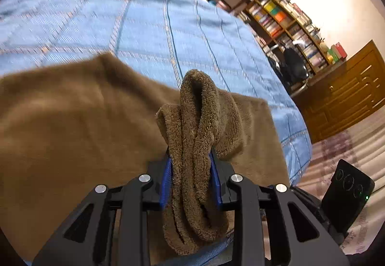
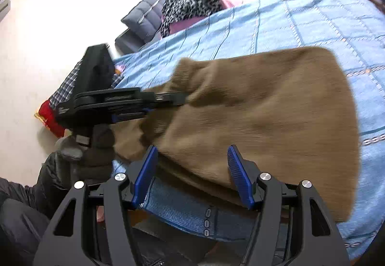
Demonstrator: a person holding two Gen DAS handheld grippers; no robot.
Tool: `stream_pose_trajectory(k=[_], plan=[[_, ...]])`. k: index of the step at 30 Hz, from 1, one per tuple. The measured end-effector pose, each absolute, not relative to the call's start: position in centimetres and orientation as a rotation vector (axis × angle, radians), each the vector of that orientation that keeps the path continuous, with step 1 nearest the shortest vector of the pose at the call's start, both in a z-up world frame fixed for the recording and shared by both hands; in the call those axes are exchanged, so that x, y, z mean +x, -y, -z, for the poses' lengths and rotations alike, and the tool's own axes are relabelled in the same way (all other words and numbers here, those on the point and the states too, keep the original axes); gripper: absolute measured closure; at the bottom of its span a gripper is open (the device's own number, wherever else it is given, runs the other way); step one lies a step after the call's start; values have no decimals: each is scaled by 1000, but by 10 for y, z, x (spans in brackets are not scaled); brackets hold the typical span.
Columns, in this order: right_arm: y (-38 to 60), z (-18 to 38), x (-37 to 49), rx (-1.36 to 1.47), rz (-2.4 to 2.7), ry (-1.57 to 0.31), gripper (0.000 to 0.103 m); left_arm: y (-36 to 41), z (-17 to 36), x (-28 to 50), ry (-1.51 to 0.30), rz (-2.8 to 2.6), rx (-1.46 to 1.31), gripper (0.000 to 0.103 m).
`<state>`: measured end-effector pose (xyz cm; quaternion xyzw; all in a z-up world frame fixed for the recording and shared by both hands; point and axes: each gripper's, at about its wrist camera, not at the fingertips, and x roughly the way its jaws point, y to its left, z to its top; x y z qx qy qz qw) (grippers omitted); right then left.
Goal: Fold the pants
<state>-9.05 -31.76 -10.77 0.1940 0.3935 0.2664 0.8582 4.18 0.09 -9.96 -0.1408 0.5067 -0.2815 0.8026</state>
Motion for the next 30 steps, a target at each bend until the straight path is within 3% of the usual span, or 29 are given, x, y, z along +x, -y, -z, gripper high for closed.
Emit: stream_pose_trajectory(k=[5,11,16,21,30], plan=[[329,97,-90,404,-510,-784,40,-31,82,38,-1035,533,-286,75],[316,105,-64,368,-452,-804,40,-64,107,37,-1081,447,-302,74],[305,142,-48,337,-384,-897,41,-62,129,36,-1092,367,-244,59],[300,158,-44,280,-361,-913,42,-69,115,31,-1028,344,-219,43],[299,159,-47,282,-353,-912,42,-71,73,17,-883,323,-242,43]])
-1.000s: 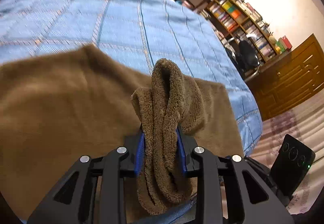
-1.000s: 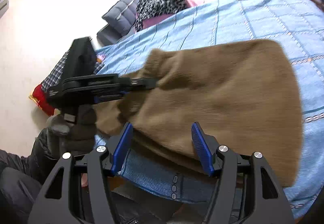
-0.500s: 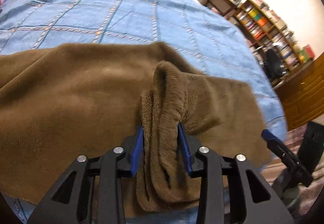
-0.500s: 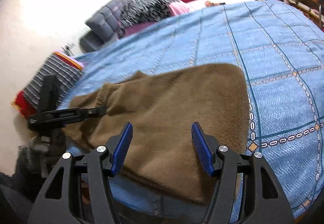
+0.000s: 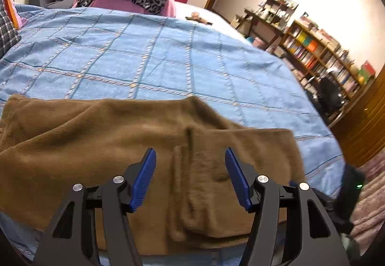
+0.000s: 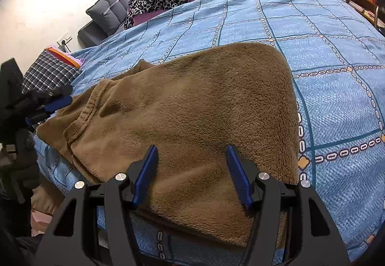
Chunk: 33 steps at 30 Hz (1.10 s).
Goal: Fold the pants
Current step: 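Grasp the folded pants edge with the left tool and lift it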
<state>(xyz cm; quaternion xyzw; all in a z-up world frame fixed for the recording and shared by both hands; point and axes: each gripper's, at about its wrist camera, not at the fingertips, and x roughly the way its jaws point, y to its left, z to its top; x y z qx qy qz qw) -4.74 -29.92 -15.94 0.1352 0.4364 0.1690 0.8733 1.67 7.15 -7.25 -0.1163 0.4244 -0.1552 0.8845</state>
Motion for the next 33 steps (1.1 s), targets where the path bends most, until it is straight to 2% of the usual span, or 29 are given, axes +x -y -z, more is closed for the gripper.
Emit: stream_pose_trajectory(k=[5,9,13,19,27,33], plan=[[299,158,-50,287,-354,-907,42,-38,78,9,-890,431,-238,44],[300,159,-50,287,-354,-902,42,-17,103,14,-954,454,-220,44],[298,160,-52,281,-361,-900,42,-20,130,24,-995,425,-245,50],[294,162,-51,265,-355,-902,42,-21,135,23,-964,453,-214,50],[292,162,-50,261,-340,-911,42,-61,104,6,-884,404,-303,34],[290,163,-49,249,-330,-916,41,-136,91,-14,-847,231,-416,34]])
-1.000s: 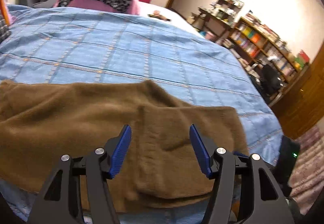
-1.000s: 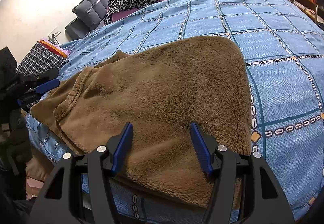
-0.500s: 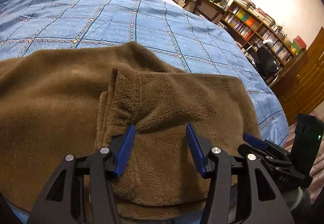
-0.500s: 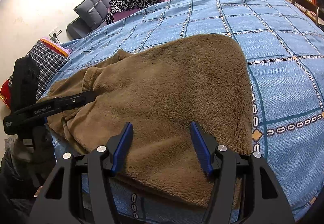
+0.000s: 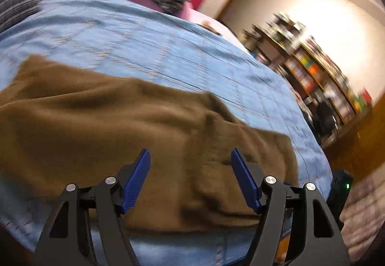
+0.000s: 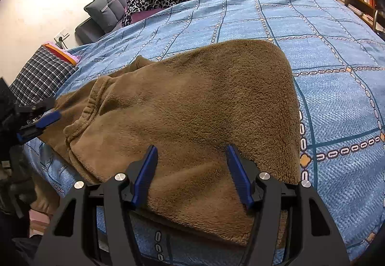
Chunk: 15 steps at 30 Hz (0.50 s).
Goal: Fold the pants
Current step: 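Grasp the folded pants edge with the left tool and lift it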
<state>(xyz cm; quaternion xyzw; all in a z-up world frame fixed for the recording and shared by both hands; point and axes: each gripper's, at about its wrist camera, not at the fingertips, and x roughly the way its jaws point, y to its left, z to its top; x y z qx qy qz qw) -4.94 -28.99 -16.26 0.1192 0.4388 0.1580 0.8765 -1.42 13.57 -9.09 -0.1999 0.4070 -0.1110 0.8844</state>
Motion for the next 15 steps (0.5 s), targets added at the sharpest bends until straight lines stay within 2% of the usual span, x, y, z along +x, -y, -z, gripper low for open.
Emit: stream_pose_trajectory(k=[7,15], plan=[[286,162,-48,237,-315,-920,41,-226,85,-51,-806,-60,-552,34],[284,161,-49,232,-303,-924,41,-285,102,-65,-807,-217,-668,34]])
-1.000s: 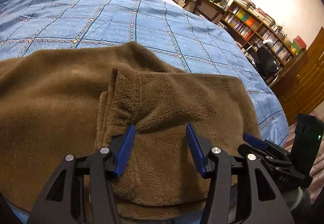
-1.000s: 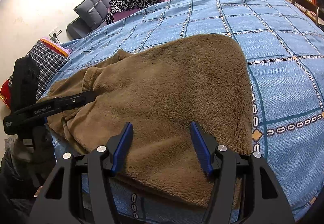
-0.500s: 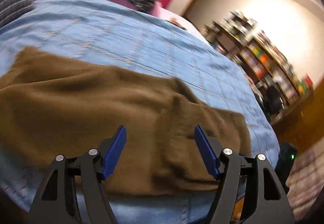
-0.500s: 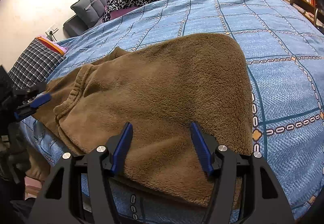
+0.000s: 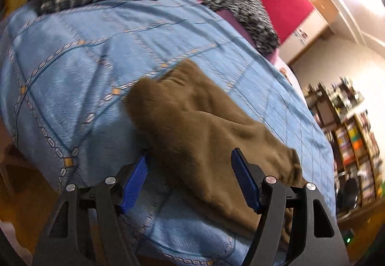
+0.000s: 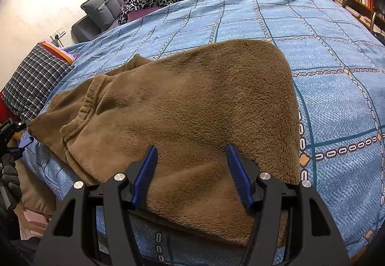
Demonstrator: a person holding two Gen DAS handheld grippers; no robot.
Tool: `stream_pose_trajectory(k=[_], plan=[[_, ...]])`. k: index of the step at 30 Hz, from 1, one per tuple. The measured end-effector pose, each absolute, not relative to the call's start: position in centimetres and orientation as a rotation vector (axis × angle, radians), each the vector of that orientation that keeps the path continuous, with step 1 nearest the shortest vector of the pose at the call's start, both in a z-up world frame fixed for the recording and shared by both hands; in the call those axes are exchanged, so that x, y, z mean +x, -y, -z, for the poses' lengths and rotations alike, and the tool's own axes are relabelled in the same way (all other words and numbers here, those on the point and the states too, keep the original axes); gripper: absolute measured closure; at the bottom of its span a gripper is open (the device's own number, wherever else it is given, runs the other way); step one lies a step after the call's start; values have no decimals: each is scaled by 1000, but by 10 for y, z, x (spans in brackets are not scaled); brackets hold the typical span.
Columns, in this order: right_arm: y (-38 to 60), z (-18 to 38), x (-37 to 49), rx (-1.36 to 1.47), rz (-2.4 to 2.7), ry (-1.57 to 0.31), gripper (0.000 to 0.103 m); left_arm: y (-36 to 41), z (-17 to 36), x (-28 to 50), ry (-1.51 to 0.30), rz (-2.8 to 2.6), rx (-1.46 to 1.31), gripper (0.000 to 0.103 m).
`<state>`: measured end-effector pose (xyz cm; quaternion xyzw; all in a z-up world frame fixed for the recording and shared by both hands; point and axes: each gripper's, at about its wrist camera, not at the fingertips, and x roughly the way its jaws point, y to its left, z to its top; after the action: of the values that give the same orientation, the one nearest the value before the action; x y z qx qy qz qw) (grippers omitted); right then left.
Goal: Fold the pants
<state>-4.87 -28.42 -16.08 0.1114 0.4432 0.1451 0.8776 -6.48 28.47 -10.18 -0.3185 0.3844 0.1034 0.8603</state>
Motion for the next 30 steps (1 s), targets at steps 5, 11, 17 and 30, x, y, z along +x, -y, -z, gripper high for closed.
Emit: stream_pose_trajectory(k=[5,11,17,30], plan=[[284,161,-49,230,-295,-927,41,-310,125,-64,-807,-279,-769,34],[283,161,-49,226,-291,-929,41,-326,145,-49,-785,-226,-897,32],[284,162,-47,227,-281,-932,41,-329,149,-35,-760,-156,-934,34],[283,161,-45,232,-279,-931,40,-306,112,-33,-701,-60,-829,77]])
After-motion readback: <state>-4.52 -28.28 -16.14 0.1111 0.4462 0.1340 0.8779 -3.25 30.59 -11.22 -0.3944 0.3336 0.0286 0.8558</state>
